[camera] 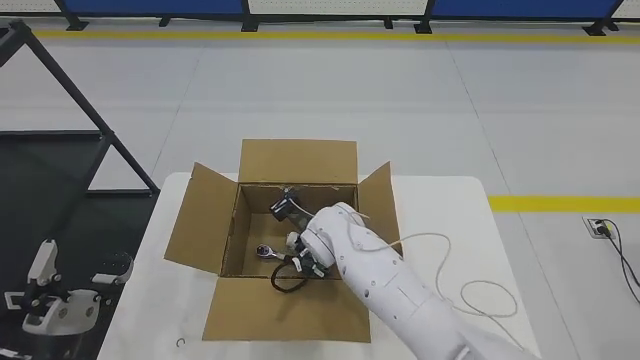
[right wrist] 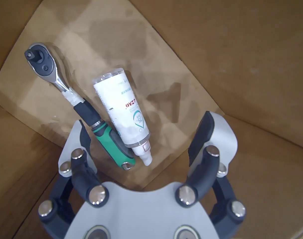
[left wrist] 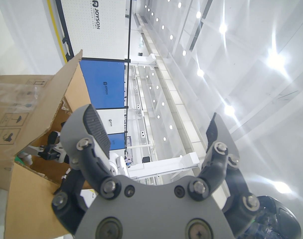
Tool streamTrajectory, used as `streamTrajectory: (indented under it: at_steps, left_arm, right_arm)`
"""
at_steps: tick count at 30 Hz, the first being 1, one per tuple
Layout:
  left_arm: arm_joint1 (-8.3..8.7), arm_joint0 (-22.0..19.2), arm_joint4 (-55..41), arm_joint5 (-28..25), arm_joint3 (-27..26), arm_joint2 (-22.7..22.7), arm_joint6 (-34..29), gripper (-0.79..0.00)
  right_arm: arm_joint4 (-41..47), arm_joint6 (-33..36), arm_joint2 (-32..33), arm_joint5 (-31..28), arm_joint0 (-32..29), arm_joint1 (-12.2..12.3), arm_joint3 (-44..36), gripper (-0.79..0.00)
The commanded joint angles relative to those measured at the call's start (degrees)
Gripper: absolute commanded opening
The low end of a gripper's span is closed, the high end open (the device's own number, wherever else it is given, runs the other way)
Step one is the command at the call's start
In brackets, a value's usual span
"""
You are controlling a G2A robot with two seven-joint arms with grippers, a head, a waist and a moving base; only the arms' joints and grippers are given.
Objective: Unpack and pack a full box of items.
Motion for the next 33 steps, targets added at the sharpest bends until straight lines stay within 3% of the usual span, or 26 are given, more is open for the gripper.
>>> streamTrajectory:
  at_steps: [1,10,16,25,31,33]
  left_arm:
    - [-0.02,-0.1,0.0,0.0,0.1,0.0,0.0,0.000]
    - [-0.04,-1.0,0.3,0.6,0.7,0.3,0.1,0.000]
    - [-0.06,-1.4,0.3,0.6,1.1,0.2,0.2,0.000]
    - [-0.16,-1.4,-0.4,0.2,1.8,-0.3,0.4,0.000]
    - [-0.21,-1.6,-0.5,0.3,2.0,-0.4,0.5,0.000]
    - [-0.22,-1.7,-0.5,0.3,2.0,-0.4,0.4,0.000]
  right_arm:
    - [0.8,-0.1,-0.3,-1.0,0.8,-1.0,2.5,-0.046]
    - [1.4,-1.0,-1.8,-3.0,2.7,-4.6,10.2,-0.123]
    - [1.4,-2.0,-2.2,-3.8,3.4,-6.5,14.2,-0.345]
    - [1.8,-2.6,-2.1,-5.0,4.3,-8.3,18.9,-0.409]
    - [2.0,-3.2,-1.8,-5.5,4.7,-9.0,20.4,-0.779]
    - [1.9,-3.4,-1.7,-5.5,5.0,-9.1,20.7,-0.785]
